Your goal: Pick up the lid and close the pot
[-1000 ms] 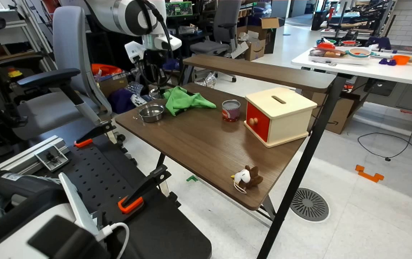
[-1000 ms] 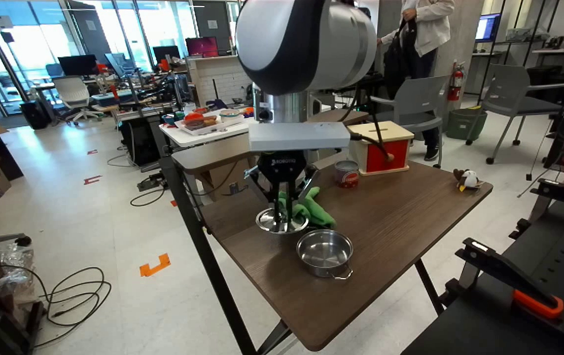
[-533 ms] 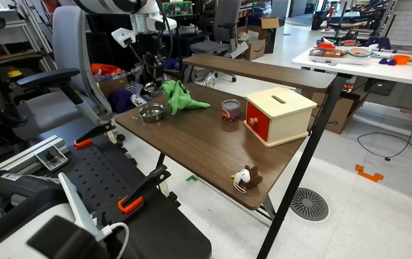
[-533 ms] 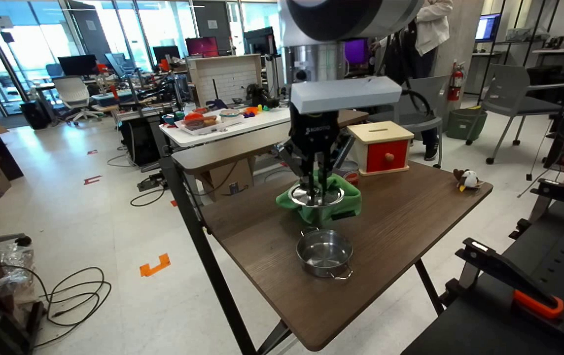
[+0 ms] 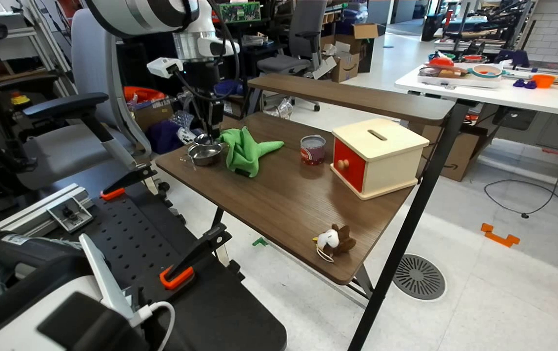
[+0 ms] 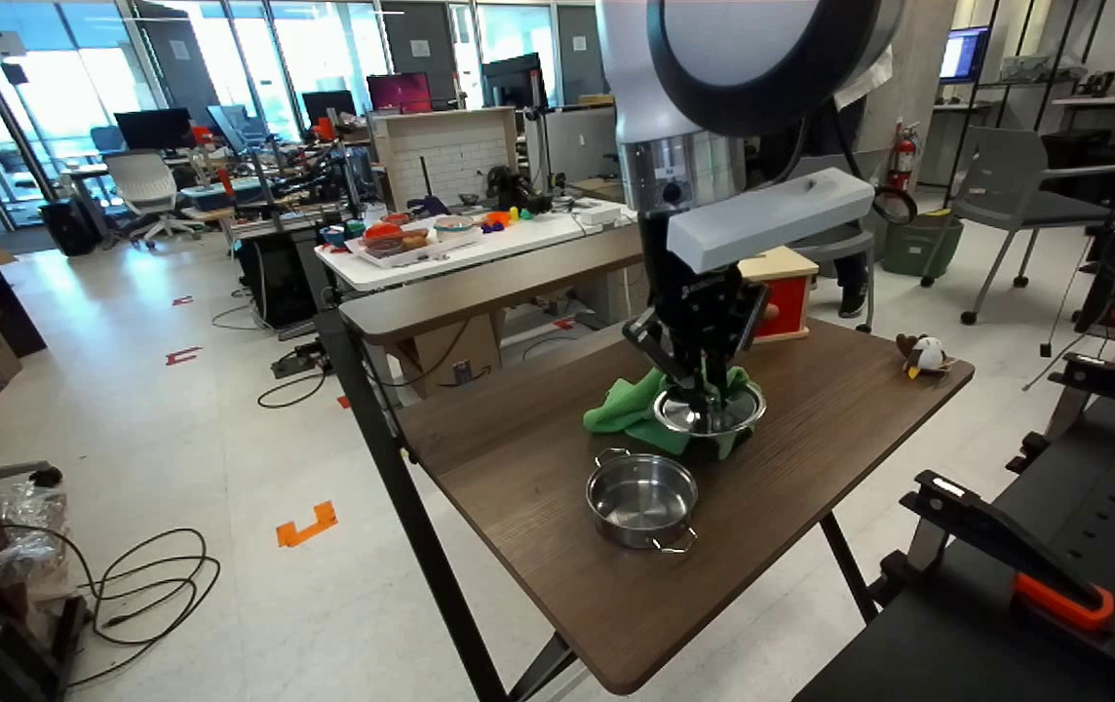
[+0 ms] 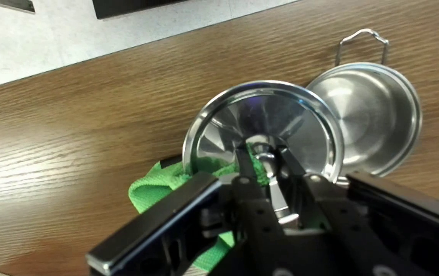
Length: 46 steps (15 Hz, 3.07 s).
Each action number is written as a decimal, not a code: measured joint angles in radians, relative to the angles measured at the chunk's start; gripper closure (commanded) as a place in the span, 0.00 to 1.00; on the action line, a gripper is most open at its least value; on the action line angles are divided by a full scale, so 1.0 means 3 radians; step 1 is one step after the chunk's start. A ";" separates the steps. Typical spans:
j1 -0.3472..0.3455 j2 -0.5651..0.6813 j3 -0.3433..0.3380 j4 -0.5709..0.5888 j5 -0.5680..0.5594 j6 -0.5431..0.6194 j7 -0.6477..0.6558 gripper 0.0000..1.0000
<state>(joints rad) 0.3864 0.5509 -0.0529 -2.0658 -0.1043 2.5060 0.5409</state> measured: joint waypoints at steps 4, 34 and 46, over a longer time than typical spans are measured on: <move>0.0002 0.0106 0.0028 0.0013 -0.0027 0.0008 0.0000 0.95; -0.0241 0.0565 0.0448 0.0441 0.0608 0.0218 -0.0534 0.33; -0.0243 0.0207 0.0515 0.0367 0.0632 0.0447 -0.0534 0.00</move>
<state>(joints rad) 0.3135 0.6130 0.1016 -1.9557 0.0853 2.6402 0.3806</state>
